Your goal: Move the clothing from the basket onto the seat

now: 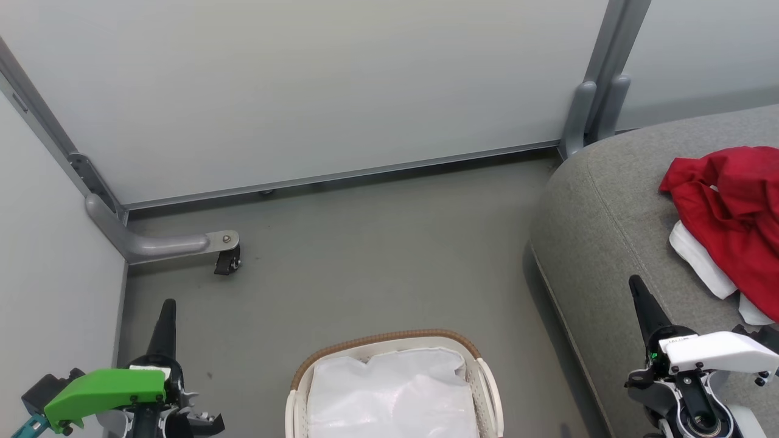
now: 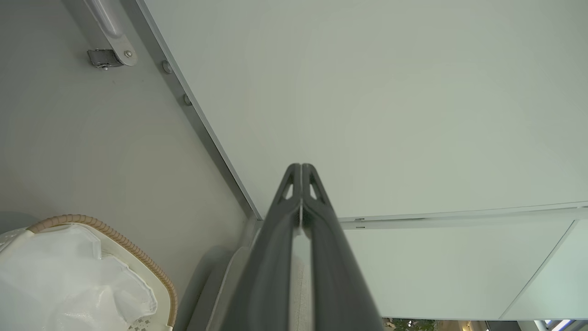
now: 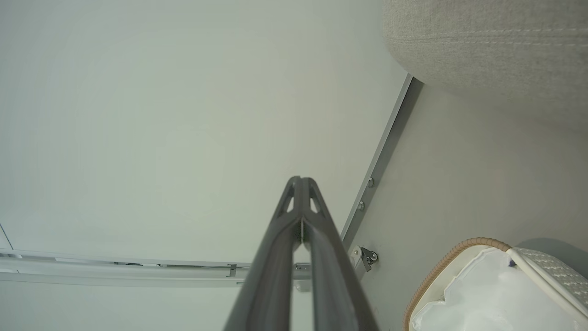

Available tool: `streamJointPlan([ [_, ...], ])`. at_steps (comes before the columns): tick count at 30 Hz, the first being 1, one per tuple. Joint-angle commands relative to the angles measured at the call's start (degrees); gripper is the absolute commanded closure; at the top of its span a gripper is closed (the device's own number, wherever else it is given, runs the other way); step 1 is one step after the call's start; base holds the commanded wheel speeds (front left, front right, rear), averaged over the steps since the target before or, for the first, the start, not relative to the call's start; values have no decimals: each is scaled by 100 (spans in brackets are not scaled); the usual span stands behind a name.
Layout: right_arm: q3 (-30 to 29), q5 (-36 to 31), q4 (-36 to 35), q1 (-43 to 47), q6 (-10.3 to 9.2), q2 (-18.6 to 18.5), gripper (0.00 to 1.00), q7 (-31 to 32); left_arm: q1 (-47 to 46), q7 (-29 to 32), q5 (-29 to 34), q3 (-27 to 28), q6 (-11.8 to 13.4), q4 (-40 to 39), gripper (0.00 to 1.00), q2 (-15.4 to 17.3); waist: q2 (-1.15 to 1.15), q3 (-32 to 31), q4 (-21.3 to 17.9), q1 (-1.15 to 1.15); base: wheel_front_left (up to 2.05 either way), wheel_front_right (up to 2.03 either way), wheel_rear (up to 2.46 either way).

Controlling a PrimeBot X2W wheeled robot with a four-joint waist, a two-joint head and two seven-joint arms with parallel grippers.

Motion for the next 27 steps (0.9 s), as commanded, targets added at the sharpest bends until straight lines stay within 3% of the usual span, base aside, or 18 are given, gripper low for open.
streamJointPlan([
  [1, -31, 133, -52, 35, -3, -35, 100, 44, -131, 34, -125, 28, -27, -49, 100, 15, 0, -2, 1, 0, 0, 0, 0],
  [27, -107, 1154, -175, 68, -3, -43, 100, 292, -172, 296, -1037, 125, -34, -186, 100, 13, 0, -36, 18, 0, 0, 0, 0],
])
